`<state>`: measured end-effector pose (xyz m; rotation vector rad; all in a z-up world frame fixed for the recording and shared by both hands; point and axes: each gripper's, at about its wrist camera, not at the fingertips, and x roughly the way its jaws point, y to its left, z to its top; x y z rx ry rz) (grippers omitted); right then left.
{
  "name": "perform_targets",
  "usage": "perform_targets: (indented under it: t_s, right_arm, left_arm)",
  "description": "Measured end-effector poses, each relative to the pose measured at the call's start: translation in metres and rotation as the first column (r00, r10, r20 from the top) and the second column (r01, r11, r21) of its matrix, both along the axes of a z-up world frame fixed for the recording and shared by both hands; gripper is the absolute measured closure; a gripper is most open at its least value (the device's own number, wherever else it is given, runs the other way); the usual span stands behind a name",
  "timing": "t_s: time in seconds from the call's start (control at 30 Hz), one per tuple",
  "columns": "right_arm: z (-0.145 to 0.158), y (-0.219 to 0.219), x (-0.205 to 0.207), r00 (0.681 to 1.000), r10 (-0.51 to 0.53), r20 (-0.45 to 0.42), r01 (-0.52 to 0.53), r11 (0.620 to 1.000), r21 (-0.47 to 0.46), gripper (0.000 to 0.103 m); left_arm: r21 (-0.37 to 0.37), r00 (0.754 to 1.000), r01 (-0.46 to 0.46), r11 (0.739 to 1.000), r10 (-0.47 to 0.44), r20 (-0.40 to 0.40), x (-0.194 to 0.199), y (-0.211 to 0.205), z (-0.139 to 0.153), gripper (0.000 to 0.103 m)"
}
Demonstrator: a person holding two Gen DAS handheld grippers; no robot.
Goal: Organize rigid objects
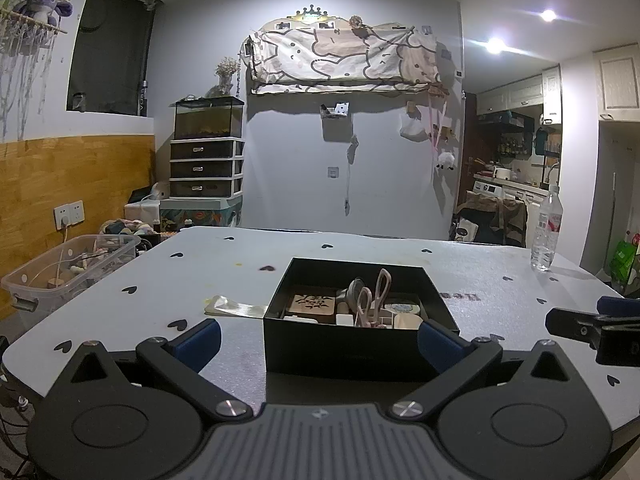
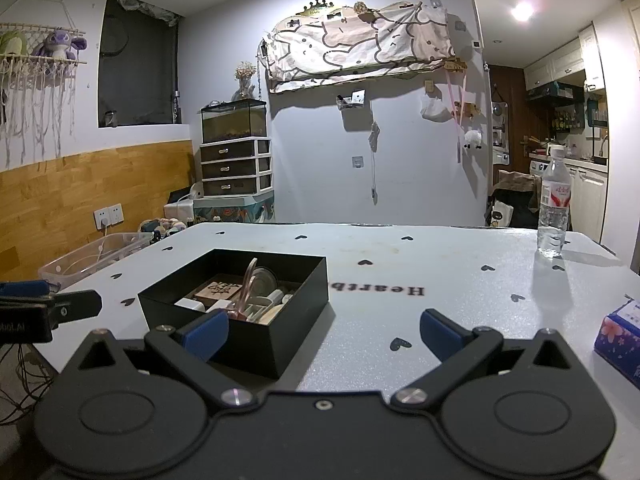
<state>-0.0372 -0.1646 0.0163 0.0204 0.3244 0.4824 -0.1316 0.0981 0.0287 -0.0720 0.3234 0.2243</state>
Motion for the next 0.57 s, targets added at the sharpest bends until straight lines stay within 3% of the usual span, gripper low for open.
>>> perform_targets:
  t_s: [0.57]
  right_arm:
    - [-0.0001, 0.0004, -0.0003, 1.000, 0.000, 0.001, 0.000, 1.000, -0.001, 0.000]
  left_arm:
    - [-0.001, 1.000, -0.004, 1.000, 0.004, 0.003, -0.0024, 0.0019, 0.0027, 0.000]
